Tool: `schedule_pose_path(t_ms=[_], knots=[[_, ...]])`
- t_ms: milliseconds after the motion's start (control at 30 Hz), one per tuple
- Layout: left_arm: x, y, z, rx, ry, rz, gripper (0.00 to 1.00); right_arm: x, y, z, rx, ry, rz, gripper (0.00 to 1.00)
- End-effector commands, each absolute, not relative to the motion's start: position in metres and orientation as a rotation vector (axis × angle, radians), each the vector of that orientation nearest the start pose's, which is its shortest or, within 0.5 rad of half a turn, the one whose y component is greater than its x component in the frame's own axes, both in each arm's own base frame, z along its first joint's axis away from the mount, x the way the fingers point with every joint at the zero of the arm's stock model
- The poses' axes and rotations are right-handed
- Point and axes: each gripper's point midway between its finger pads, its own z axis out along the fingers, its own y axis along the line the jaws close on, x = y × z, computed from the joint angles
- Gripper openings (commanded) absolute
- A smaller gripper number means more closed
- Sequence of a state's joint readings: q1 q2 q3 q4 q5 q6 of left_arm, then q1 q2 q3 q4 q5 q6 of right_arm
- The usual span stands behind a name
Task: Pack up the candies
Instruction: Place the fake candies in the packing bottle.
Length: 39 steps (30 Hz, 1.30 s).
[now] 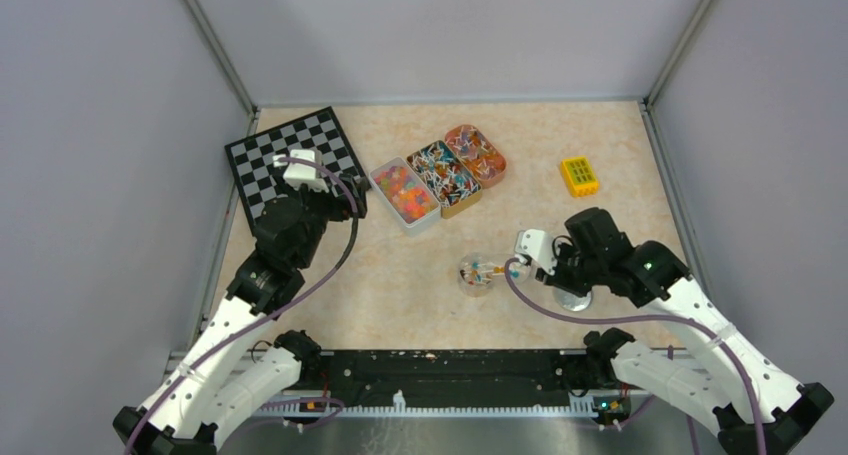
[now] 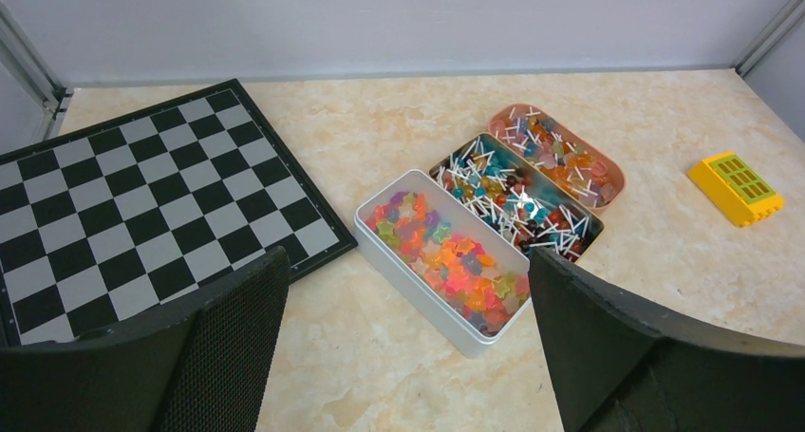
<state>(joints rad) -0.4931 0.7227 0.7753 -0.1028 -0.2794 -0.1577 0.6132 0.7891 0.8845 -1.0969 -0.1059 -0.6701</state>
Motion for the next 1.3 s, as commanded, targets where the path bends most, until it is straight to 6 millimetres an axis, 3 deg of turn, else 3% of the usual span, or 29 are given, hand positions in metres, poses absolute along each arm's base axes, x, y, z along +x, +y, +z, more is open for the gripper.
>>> schedule_pose_path(t_ms=[0,1267], knots=[[0.291,-0.109,0.319,0.041,1.577,-0.291,0.99,0.158,0.103,0.172,-1.548,1.995,0.106,0.00],[0.291,-0.108,0.320,0.037,1.572,-0.290,0.99,0.156,0.107,0.186,-1.550,2.077,0.127,0.00]])
